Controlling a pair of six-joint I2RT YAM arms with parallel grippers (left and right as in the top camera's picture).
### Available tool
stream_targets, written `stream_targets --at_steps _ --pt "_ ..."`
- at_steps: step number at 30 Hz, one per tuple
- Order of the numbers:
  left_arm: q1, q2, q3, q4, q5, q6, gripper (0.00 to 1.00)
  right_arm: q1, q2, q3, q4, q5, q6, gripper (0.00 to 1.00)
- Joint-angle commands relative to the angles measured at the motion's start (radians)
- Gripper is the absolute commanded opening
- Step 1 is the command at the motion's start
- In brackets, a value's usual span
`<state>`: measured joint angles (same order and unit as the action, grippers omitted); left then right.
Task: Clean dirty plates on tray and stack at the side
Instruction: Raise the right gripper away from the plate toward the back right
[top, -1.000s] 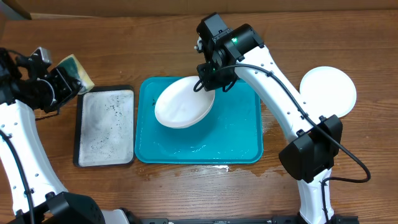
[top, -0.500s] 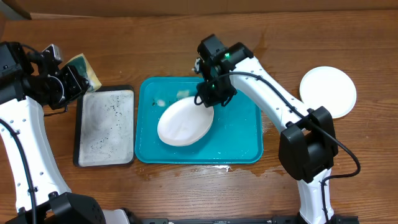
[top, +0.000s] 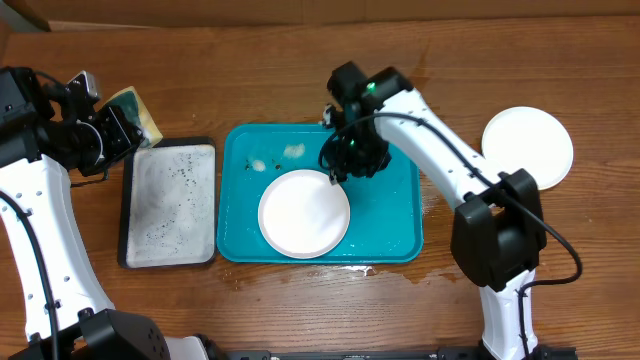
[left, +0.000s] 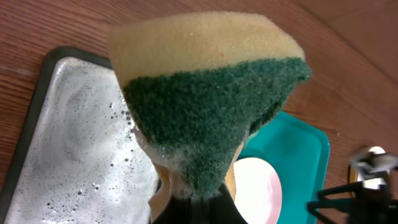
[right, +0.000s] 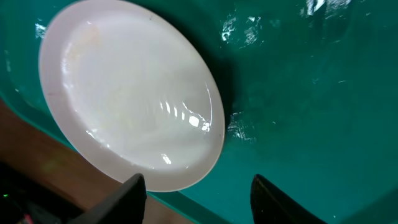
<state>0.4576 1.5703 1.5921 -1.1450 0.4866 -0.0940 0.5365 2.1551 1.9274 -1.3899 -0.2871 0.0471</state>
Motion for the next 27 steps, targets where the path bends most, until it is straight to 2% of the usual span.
stream_targets --at_steps 1,6,8,11,12,16,19,25,27 --pt "-0.008 -0.014 0.021 -0.002 -0.008 0.035 0.04 -0.051 -0.027 0.162 -0.064 -0.109 -0.04 0.55" --pt "-0.008 -0.014 0.021 -0.003 -0.007 0.035 0.04 -0.137 -0.037 0.365 -0.255 -0.424 -0.221 0.56" --pt "-0.008 -0.014 0.021 -0.004 -0.007 0.035 0.04 -0.172 -0.038 0.403 -0.305 -0.526 -0.271 0.59" --pt "-0.008 -0.014 0.021 -0.007 -0.007 0.035 0.04 -0.225 -0.056 0.402 -0.304 -0.645 -0.265 0.77" --pt "-0.008 -0.014 0.021 -0.007 -0.007 0.035 0.04 -0.241 -0.057 0.402 -0.304 -0.675 -0.266 0.79" --pt "-0.008 -0.014 0.021 -0.007 -0.007 0.039 0.04 -0.299 -0.057 0.402 -0.304 -0.734 -0.285 0.85" --pt "-0.008 -0.014 0.021 -0.007 -0.007 0.043 0.04 -0.339 -0.057 0.402 -0.304 -0.848 -0.286 0.89" --pt "-0.008 -0.014 0.021 -0.006 -0.007 0.046 0.04 -0.398 -0.057 0.402 -0.304 -1.027 -0.2 1.0" --pt "-0.008 -0.014 0.021 -0.006 -0.008 0.047 0.04 -0.403 -0.057 0.402 -0.304 -1.071 -0.169 1.0"
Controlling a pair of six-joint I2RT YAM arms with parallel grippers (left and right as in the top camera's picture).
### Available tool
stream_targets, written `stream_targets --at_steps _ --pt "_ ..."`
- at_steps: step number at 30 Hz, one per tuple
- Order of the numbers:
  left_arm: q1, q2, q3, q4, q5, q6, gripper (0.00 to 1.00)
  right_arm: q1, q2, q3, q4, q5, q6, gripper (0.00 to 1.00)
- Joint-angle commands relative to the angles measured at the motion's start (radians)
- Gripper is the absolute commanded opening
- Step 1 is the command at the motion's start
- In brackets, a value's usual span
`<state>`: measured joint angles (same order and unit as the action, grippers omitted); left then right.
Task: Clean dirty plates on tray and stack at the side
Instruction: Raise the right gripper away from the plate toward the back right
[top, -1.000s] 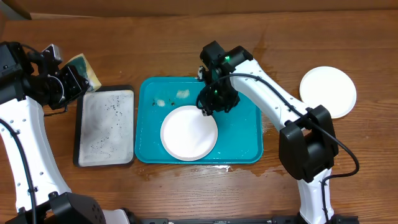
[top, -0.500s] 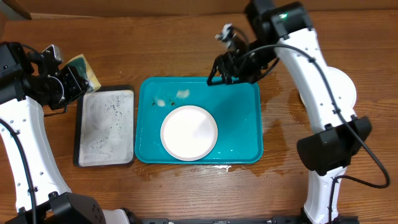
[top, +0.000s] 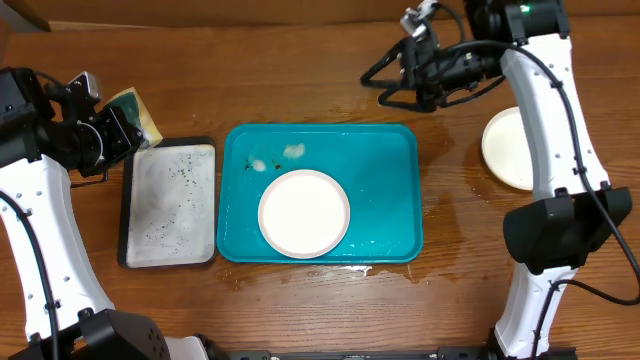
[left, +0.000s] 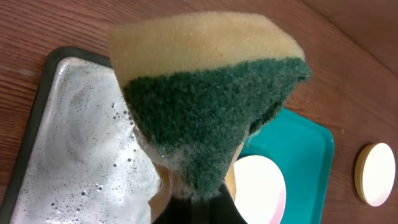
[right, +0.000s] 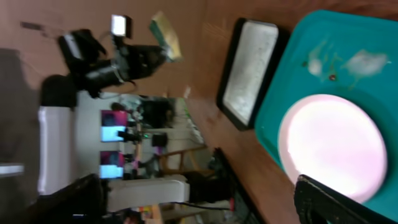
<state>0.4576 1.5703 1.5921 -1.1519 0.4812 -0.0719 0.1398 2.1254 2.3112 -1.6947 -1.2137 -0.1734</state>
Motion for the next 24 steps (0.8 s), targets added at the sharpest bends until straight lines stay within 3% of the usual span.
stream_targets --at_steps 1,9,12,15,18,20,22,24 --pt "-0.008 -0.014 0.021 0.0 -0.002 0.024 0.04 -0.006 -0.027 0.018 0.001 -0.16 0.06 1.0" --pt "-0.008 -0.014 0.021 0.0 -0.002 0.027 0.1 -0.008 -0.027 0.018 0.031 -0.245 0.073 1.0" --pt "-0.008 -0.014 0.02 0.0 -0.003 0.087 0.23 -0.015 -0.027 0.018 0.107 -0.156 0.074 1.0" --pt "-0.008 -0.013 0.019 0.005 -0.005 0.175 0.29 -0.026 -0.027 0.018 0.203 0.137 0.184 1.0" --pt "-0.008 -0.004 0.019 0.008 -0.013 0.227 0.33 -0.027 -0.027 0.018 0.286 0.807 0.482 1.0" --pt "-0.008 0.003 0.019 0.008 -0.013 0.229 0.36 -0.024 -0.027 0.018 0.308 1.102 0.576 1.0" --pt "-0.008 0.012 0.019 0.006 -0.014 0.23 0.39 -0.023 -0.027 0.018 0.329 1.223 0.599 1.0" --pt "-0.008 0.017 0.015 0.008 -0.014 0.234 0.44 -0.023 -0.027 0.018 0.344 1.223 0.592 1.0"
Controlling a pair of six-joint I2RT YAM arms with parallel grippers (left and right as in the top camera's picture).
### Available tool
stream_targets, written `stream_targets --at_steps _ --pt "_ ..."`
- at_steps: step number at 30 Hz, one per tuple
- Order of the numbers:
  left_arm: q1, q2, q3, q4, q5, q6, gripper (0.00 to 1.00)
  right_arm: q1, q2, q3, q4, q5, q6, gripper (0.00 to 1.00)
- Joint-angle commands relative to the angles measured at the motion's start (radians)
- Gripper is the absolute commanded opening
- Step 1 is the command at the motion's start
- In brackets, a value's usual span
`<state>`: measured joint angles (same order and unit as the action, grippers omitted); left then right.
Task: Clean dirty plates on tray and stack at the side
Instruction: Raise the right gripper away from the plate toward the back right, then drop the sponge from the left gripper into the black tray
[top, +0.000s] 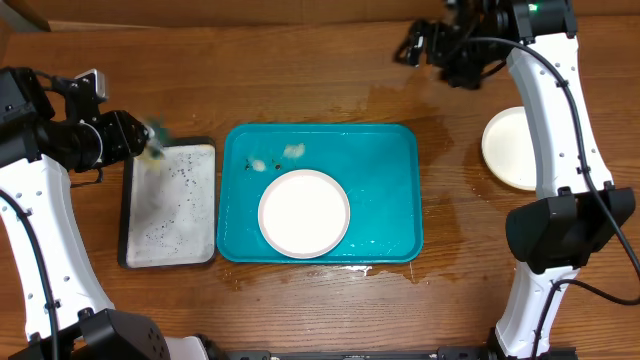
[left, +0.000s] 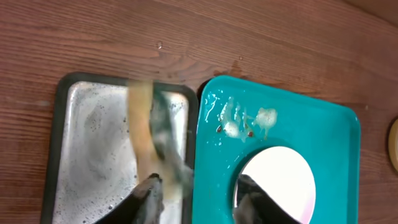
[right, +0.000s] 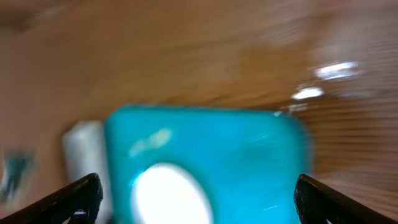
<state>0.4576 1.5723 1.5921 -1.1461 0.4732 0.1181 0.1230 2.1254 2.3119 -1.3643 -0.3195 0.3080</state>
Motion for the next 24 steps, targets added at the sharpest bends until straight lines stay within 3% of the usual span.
stream_targets --at_steps 1,10,14,18,21,24 --pt "-0.008 0.018 0.014 0.002 -0.006 0.051 0.45 -0.006 -0.027 0.018 0.016 0.33 0.109 1.0" --pt "-0.008 0.09 0.013 -0.029 -0.022 0.108 0.48 -0.007 -0.027 0.011 -0.039 0.326 0.077 1.0" --pt "-0.01 0.134 0.013 -0.038 -0.02 0.103 0.42 -0.013 -0.027 0.011 -0.06 0.335 0.077 1.0" --pt "-0.024 0.153 0.013 -0.039 -0.017 0.103 0.43 -0.016 -0.027 0.011 -0.063 0.338 0.077 1.0" --pt "-0.05 0.156 0.013 -0.039 -0.043 0.093 0.5 -0.016 -0.027 0.011 -0.07 0.345 0.077 1.0" --pt "-0.07 0.156 0.013 -0.035 -0.07 0.079 0.64 -0.016 -0.027 0.011 -0.082 0.384 0.077 1.0"
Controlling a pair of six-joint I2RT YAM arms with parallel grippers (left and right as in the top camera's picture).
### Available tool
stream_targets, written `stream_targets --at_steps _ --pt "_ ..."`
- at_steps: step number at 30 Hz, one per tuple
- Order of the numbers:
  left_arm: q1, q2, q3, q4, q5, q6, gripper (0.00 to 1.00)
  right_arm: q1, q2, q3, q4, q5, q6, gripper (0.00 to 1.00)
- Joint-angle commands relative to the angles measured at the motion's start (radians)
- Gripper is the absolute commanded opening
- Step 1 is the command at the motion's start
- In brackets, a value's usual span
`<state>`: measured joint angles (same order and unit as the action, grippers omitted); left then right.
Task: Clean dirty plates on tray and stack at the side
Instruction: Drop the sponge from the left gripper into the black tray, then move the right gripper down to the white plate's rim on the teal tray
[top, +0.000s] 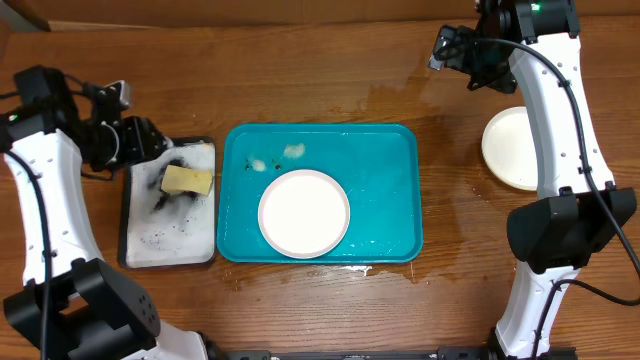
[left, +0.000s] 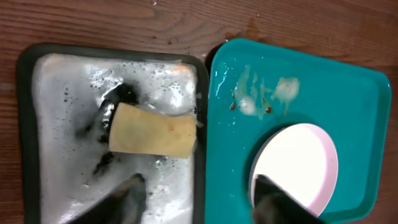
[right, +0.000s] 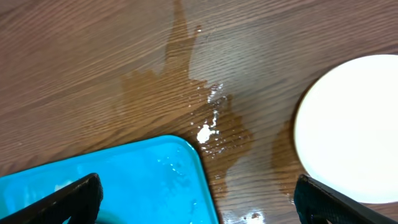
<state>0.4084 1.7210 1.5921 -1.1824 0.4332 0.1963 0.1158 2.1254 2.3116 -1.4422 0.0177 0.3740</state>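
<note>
A white plate (top: 304, 213) lies in the wet teal tray (top: 390, 190), with food bits (top: 275, 158) at the tray's back left. A second white plate (top: 510, 148) sits on the table at the right. The yellow-green sponge (top: 187, 180) lies in the foam of the black soapy tray (top: 170, 240). My left gripper (top: 158, 142) hovers open above that tray; its wrist view shows the sponge (left: 152, 129) and the plate (left: 298, 165) below it. My right gripper (top: 447, 48) is open, high over the back right of the table, with the side plate (right: 348, 124) below.
A water stain (right: 186, 106) spreads on the wood behind the teal tray's right corner (right: 180, 155). A cardboard wall runs along the table's back edge. Bare wood lies between the teal tray and the side plate.
The sponge was a blur dropping from my left gripper over the soapy tray; now it lies still in the foam. The right gripper shifted a little to the right.
My left gripper held the sponge up beside the soapy tray while my right gripper stood open, low beside the plate in the teal tray. Then the right arm was up at the back. The left gripper has since opened, and the sponge now lies in the foam.
</note>
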Motion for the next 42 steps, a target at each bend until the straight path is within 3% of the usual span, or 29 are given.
stream_targets --at_steps 1,4,5,6,42 --pt "-0.025 0.007 0.013 0.002 -0.029 0.001 0.69 -0.009 -0.027 0.011 -0.008 0.053 0.011 1.0" --pt "-0.038 0.007 0.013 0.002 -0.029 0.001 0.76 -0.009 -0.027 0.011 -0.008 0.052 0.012 1.0" --pt "-0.041 0.007 0.013 0.002 -0.03 0.001 0.83 -0.009 -0.027 0.011 -0.007 0.052 0.012 1.0" --pt "-0.043 0.007 0.013 0.002 -0.029 0.001 1.0 -0.009 -0.027 0.011 -0.007 0.052 0.012 1.0" --pt "-0.044 0.007 0.013 0.005 -0.056 0.002 1.0 -0.013 -0.064 0.012 -0.007 0.048 0.012 1.0"
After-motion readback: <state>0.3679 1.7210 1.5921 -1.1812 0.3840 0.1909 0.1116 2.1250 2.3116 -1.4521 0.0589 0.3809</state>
